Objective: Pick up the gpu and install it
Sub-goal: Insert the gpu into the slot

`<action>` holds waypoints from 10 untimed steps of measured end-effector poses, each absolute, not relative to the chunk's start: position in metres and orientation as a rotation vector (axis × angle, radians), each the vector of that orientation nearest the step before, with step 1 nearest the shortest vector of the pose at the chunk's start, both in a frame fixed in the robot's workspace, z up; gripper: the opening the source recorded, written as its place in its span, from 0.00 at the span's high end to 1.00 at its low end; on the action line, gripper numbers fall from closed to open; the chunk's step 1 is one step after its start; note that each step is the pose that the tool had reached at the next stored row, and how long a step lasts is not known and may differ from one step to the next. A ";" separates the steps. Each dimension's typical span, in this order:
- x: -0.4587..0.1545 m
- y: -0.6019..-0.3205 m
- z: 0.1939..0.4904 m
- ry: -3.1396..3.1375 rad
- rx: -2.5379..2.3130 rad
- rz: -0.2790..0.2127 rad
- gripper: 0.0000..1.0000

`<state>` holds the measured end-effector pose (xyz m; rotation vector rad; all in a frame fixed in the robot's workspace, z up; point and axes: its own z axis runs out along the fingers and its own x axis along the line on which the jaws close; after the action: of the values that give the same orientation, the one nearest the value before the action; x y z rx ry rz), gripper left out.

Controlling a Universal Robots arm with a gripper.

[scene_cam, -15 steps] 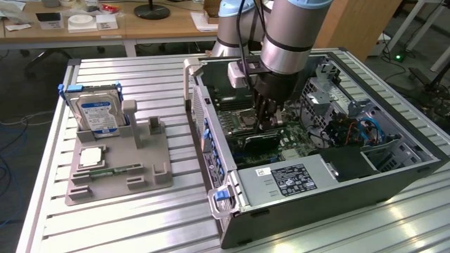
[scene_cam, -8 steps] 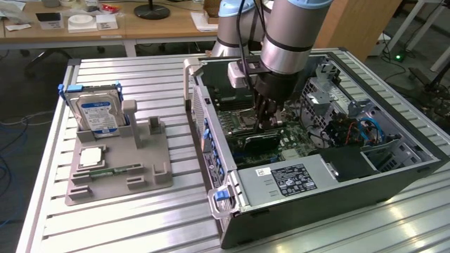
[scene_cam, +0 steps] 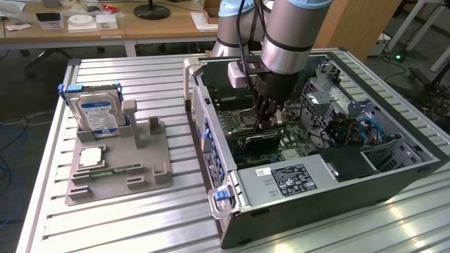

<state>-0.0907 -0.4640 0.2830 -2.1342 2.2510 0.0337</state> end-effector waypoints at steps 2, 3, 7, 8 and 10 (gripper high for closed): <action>-0.091 -0.464 0.283 2.251 -2.134 0.034 0.89; -0.091 -0.464 0.283 2.251 -2.134 0.034 0.89; -0.098 -0.464 0.283 2.251 -2.134 0.034 0.89; -0.099 -0.464 0.283 2.251 -2.135 0.034 0.89; -0.102 -0.464 0.283 2.251 -2.136 0.032 0.89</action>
<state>-0.1017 -0.4641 0.2830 -2.1357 2.2507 0.0324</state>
